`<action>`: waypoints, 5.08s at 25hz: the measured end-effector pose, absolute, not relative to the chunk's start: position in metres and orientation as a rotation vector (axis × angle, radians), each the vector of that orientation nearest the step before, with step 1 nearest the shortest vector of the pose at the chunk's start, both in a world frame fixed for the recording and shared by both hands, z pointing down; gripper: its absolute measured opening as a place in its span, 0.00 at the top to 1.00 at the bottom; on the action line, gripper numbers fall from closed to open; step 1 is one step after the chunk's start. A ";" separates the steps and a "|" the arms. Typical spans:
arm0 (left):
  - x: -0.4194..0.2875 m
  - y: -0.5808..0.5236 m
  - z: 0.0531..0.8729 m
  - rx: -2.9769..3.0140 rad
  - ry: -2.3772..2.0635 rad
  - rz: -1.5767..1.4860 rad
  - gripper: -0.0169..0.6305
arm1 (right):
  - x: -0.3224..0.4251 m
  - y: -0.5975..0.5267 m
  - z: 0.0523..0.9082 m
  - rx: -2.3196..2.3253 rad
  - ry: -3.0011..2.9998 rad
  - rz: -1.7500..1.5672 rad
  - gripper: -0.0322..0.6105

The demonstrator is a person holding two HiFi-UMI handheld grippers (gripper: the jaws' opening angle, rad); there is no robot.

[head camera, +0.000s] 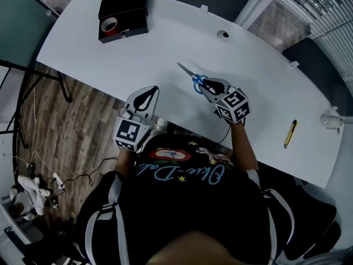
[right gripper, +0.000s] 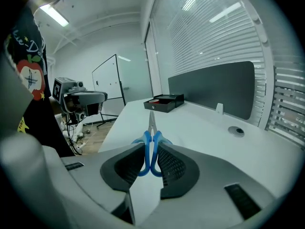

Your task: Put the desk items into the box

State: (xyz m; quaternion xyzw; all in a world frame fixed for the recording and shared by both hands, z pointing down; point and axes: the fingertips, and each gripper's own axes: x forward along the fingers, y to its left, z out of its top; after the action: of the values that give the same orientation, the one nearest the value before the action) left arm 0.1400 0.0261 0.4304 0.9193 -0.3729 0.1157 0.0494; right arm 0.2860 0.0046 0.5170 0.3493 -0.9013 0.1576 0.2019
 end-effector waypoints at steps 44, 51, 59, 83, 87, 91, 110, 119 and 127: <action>0.054 0.045 0.423 2.574 -1.547 0.243 0.98 | 0.218 -0.030 0.460 0.833 -2.753 0.323 0.81; 0.010 0.038 0.426 2.544 -1.583 0.241 0.98 | 0.181 -0.045 0.455 0.835 -2.769 0.337 0.81; -0.045 0.045 0.436 2.481 -1.638 0.236 0.98 | 0.122 -0.053 0.453 0.785 -2.791 0.345 0.81; -0.181 0.013 0.444 2.486 -1.629 0.227 0.98 | 0.010 -0.103 0.444 0.880 -2.760 0.314 0.81; -0.184 0.003 0.447 2.506 -1.582 0.213 0.98 | 0.011 -0.102 0.440 0.925 -2.739 0.307 0.81; -0.172 -0.004 0.452 2.520 -1.527 0.205 0.98 | 0.025 -0.098 0.438 0.958 -2.717 0.304 0.81; -0.115 -0.069 0.427 2.569 -1.415 0.125 0.98 | 0.072 -0.139 0.428 1.046 -2.744 0.326 0.81; -0.074 -0.094 0.433 2.635 -1.352 0.290 0.98 | 0.105 -0.162 0.437 1.100 -2.782 0.396 0.81; -0.060 -0.103 0.434 2.649 -1.348 0.376 0.98 | 0.116 -0.174 0.448 1.092 -2.802 0.435 0.81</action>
State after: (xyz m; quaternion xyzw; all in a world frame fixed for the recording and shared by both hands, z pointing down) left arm -0.0602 -0.1026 0.4343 0.8818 -0.4489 0.1253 0.0727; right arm 0.1160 -0.1736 0.4478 0.3588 -0.9210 0.1428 0.0514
